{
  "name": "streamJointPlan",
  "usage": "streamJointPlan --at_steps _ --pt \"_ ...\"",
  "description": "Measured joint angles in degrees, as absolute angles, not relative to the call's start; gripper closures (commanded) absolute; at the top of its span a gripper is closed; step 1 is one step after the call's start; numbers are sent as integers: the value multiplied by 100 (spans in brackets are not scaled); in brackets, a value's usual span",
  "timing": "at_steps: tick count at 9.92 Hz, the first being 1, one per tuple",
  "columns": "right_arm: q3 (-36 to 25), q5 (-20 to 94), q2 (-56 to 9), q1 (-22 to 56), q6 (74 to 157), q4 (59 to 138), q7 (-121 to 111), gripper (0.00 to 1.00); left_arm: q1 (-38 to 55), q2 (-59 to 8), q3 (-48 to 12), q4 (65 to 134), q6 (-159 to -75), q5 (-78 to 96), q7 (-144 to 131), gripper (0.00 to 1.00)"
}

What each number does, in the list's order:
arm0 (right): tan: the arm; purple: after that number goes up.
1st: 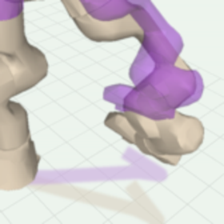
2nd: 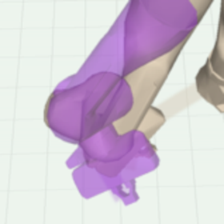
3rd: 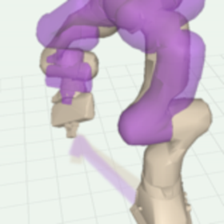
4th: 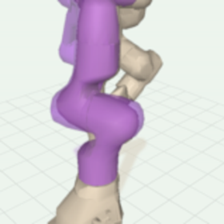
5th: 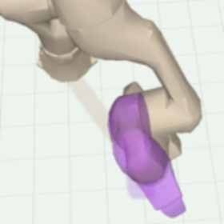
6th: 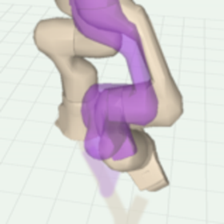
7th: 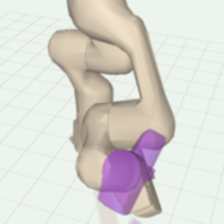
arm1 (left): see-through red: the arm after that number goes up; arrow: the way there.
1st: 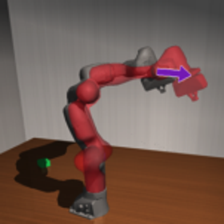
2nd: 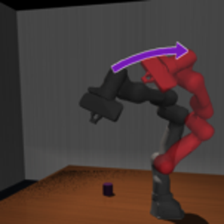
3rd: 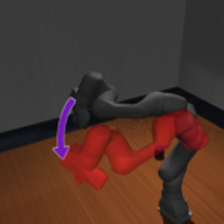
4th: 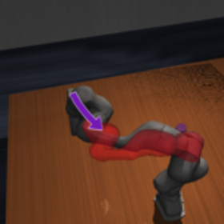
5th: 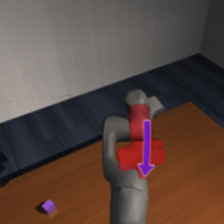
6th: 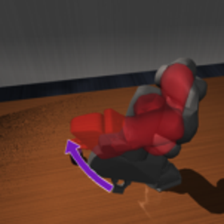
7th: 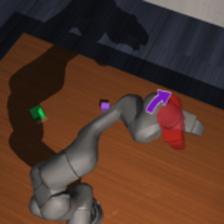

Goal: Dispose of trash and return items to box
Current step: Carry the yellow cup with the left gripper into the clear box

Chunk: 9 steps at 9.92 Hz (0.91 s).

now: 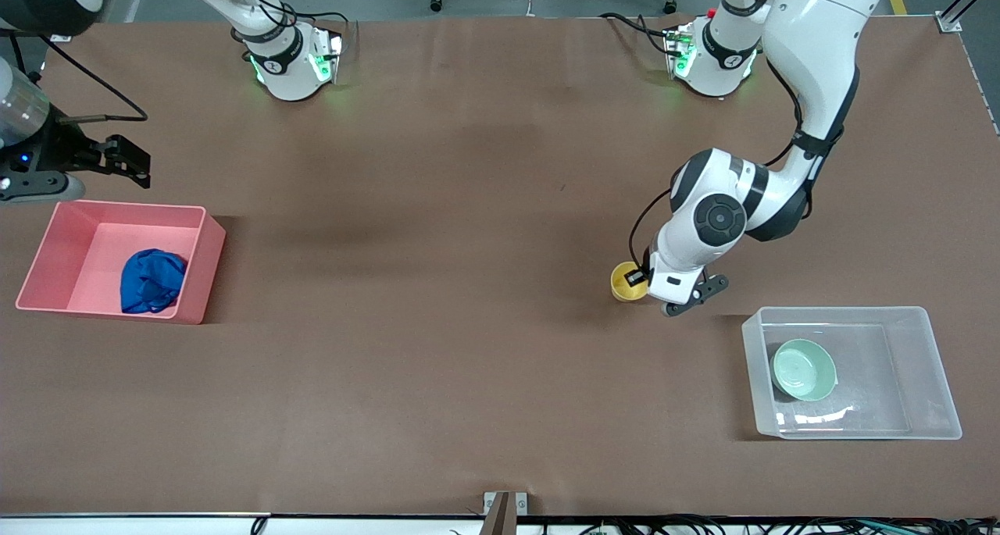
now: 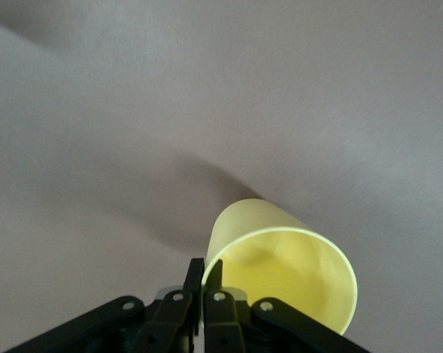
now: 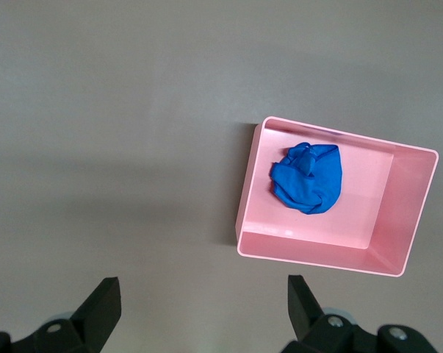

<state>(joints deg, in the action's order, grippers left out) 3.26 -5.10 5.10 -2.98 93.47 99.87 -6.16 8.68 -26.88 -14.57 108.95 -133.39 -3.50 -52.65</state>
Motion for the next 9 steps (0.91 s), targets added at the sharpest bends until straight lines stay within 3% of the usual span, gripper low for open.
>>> streamJointPlan --at_steps 5,9 --pt "306 -452 523 -295 8988 9241 -616 0 -528 -2373 -1362 9242 -12120 -374 -2912 100" --pt "295 -189 376 -305 8813 8912 -616 0 -1507 -3160 -1311 8692 -12214 -483 -872 100"
